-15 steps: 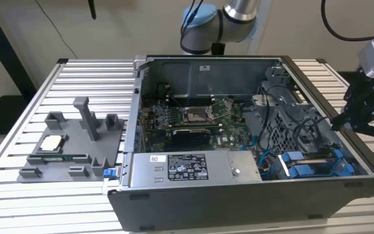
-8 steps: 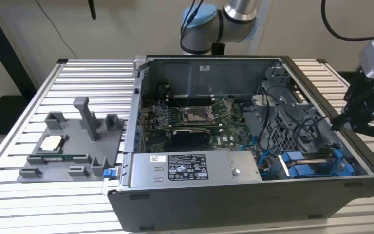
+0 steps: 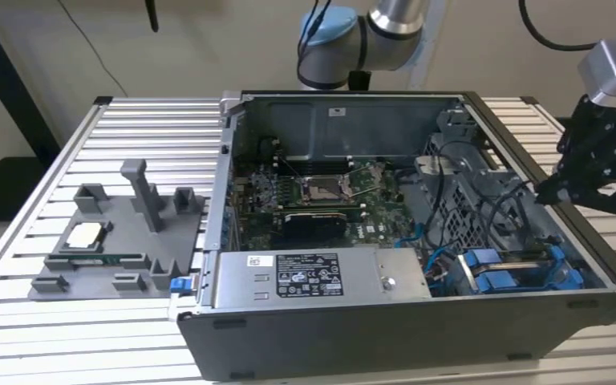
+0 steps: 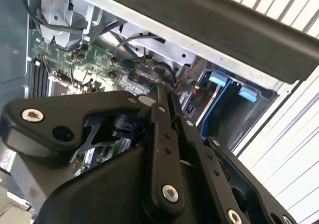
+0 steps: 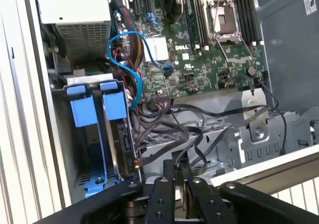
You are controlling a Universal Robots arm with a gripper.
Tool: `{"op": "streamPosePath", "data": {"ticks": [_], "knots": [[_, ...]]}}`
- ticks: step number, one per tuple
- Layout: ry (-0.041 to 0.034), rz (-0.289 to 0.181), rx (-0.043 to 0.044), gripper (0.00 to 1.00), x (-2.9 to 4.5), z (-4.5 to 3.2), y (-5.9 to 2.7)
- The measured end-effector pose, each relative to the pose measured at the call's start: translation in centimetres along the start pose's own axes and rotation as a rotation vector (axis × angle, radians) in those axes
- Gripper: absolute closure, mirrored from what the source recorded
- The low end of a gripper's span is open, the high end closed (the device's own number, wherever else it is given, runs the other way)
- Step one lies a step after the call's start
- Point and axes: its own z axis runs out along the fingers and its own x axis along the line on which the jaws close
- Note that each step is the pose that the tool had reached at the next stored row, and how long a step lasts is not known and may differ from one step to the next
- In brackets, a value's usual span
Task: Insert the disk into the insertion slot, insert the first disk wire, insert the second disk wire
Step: 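Insert the second disk wire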
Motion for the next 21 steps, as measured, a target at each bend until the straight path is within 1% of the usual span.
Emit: {"op": "streamPosePath", "data": {"ticks": [3, 8, 9, 15, 16, 17, 18, 19, 21], "knots": [[0.0, 0.0, 0.0, 0.84, 0.15, -0.16, 1.18], [-0.0002, 0.0, 0.0006, 0.84, 0.63, -0.06, 3.42], [-0.0003, 0.0, 0.0009, 0.84, 0.74, -0.06, 3.72], [-0.0002, -0.001, 0.001, 0.84, 0.76, -0.06, 3.81], [0.0017, 0.0, 0.0014, 0.84, 0.75, -0.06, 3.81], [0.0069, 0.0, 0.0023, 0.84, 0.76, -0.05, 3.81], [0.016, 0.0, 0.0041, 0.84, 0.77, -0.03, 3.81], [0.0267, 0.001, 0.0061, 0.84, 0.78, -0.01, 3.81], [0.0506, 0.002, 0.0107, 0.84, 0.79, 0.02, 3.8]]}}
